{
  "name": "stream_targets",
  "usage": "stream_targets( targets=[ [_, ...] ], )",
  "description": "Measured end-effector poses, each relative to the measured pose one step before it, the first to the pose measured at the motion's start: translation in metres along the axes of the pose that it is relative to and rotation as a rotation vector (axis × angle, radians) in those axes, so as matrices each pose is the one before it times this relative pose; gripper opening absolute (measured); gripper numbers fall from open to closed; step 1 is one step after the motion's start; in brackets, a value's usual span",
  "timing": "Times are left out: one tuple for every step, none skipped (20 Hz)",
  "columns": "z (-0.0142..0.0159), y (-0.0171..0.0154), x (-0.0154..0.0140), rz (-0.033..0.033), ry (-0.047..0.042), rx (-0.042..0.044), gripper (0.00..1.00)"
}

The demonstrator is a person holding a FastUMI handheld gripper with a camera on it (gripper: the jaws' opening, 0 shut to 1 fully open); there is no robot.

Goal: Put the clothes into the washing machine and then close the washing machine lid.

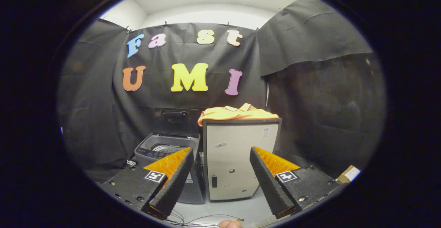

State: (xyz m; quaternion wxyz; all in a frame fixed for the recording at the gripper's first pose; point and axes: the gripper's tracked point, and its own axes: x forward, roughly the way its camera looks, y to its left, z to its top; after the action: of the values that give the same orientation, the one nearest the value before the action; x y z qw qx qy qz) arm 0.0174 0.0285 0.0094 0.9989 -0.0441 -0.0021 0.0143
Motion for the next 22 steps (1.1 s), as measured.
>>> stream_targets(
  targets=[
    [0.00168,0.00068,0.0016,-0.00063,0.0003,0.00198,1.0],
    [0.00193,0.00083,0.00192,0.00009,-0.00111,0.00151,1.0],
    [0.00331,0.00153,0.00171,0.00277,-0.00174,-0.00049,1.0],
    [0.00314,0.00071,0.00176,-0.00172,-0.0031,-0.00255,1.0],
    [0.00321,0.00052,0.00167,-0.00149,0.00029,0.00098,1.0],
    [0.0007,0.00089,0.00131,-0.00143,0.00665,0.00395,1.0],
    [0.00147,-0.00033,0.00209,-0.0026,0.00735,0.00413,1.0],
    [0.0029,-0.00012,0.00142,-0.00212,0.00078,0.00507,1.0],
    [0.00494,-0.00159,0.00126,-0.00617,-0.00723,0.00199,1.0],
    [0.00599,-0.00281,0.0042,-0.00992,-0.00667,-0.0038,1.0],
    [0.00496,-0.004,0.0052,-0.01166,-0.00212,-0.00615,1.0],
    [0.00497,-0.00293,0.00463,-0.00685,-0.00153,-0.00378,1.0],
    [0.00703,-0.00282,0.00623,-0.00633,-0.00375,0.00113,1.0],
    [0.00768,-0.00297,0.00789,-0.00527,0.00044,0.00208,1.0],
    [0.00652,-0.00298,0.0076,-0.00379,0.00376,0.00175,1.0],
    [0.00439,-0.00334,0.00814,-0.00398,0.00435,0.00265,1.0],
    [0.00692,-0.00395,0.00842,-0.00596,0.00298,0.00444,1.0],
    [0.00856,-0.00331,0.00926,-0.00209,-0.00327,0.00667,1.0],
    [0.01008,-0.00295,0.00994,-0.00139,-0.00402,0.0025,1.0],
    [0.00852,-0.00382,0.01212,-0.00166,-0.00583,-0.00073,1.0],
    [0.00803,-0.00308,0.01056,-0.00073,-0.00126,-0.00401,1.0],
    [0.00615,-0.0027,0.0113,-0.00071,-0.00065,-0.00351,1.0]
  ],
)
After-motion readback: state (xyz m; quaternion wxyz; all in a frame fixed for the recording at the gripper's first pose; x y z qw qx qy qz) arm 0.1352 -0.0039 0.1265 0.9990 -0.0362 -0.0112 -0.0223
